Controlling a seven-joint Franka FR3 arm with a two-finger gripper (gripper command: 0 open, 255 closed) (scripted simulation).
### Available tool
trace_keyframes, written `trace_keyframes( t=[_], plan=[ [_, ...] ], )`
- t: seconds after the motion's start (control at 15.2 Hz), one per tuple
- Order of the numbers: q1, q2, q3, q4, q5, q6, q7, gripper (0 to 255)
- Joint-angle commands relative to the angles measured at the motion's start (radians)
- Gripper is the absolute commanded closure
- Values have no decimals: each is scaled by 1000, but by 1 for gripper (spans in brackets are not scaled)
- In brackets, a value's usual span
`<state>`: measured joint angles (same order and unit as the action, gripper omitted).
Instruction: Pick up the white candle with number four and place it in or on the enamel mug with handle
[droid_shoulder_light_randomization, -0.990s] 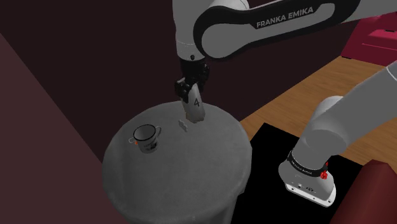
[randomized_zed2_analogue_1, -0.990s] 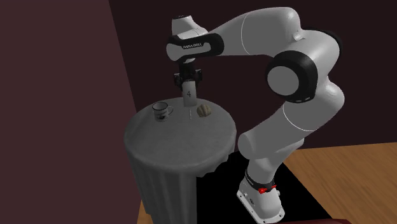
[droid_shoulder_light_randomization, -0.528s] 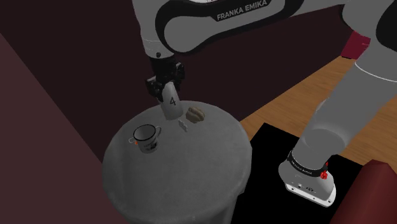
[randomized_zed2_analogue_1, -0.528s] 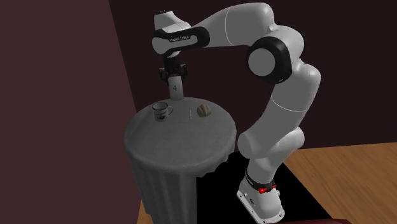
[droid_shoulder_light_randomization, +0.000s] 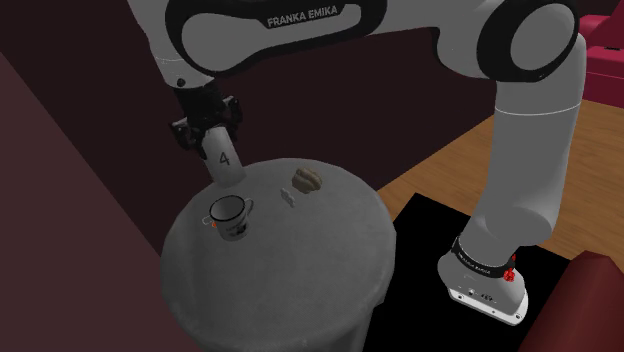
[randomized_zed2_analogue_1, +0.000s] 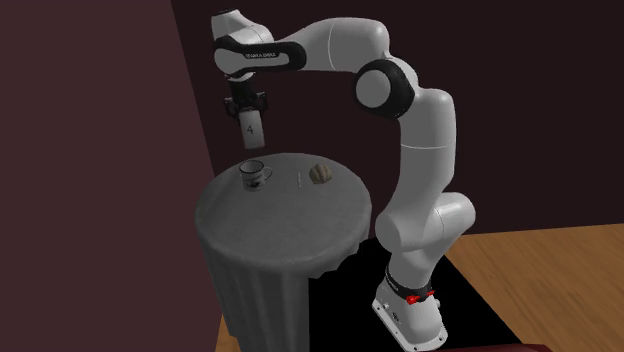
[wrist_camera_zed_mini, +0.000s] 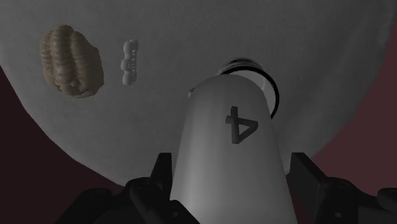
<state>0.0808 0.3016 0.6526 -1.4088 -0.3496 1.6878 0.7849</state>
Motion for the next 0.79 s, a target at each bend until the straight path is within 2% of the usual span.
trace_keyframes(
  t=[0.0,0.73],
  plan=[
    [12,28,-4,20,-18,3,9,255],
    [-11,21,-10,-137,-22,150,37,255]
  ],
)
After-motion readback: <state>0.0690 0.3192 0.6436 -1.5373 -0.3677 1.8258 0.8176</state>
